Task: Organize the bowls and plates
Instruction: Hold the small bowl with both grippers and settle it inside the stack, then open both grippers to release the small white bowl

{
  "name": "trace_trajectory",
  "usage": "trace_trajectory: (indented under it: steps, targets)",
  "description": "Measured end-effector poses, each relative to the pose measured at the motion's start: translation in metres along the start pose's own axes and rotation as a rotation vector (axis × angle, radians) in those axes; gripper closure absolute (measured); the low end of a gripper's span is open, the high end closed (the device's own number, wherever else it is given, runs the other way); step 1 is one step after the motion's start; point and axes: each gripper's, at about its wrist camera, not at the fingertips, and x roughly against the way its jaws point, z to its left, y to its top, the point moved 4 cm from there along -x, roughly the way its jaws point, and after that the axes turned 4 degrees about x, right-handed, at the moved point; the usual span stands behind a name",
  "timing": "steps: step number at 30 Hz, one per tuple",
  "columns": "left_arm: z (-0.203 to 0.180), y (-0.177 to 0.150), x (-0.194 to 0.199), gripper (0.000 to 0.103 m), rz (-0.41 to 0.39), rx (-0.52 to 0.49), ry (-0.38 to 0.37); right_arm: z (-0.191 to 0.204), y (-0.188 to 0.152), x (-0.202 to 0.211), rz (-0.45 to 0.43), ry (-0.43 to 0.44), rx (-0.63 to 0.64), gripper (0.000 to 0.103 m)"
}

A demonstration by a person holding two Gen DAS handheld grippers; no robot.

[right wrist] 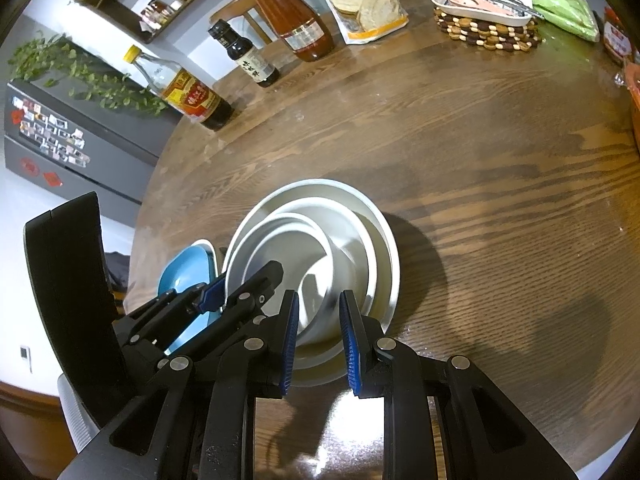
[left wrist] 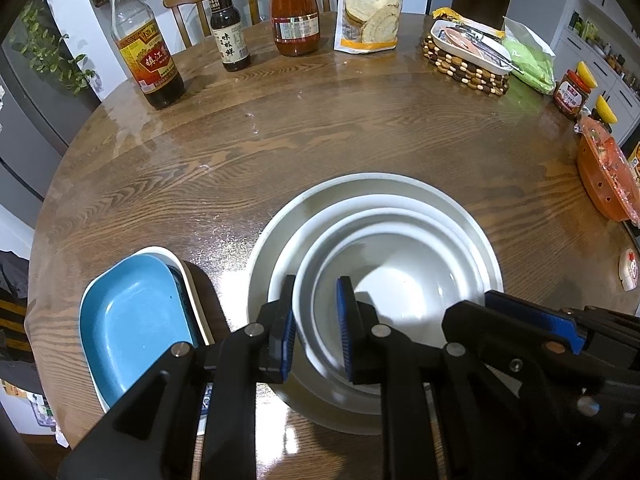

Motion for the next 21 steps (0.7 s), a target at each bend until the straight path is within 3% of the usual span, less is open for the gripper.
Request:
trace_trajectory:
  steps: [21]
  targets:
    - [0.0005,-0.0007,0.0089,0.079,-0.029,-0.006,0.022,0.0031,-0.0013,0.0052,-0.017,0.000,0.010,0.080]
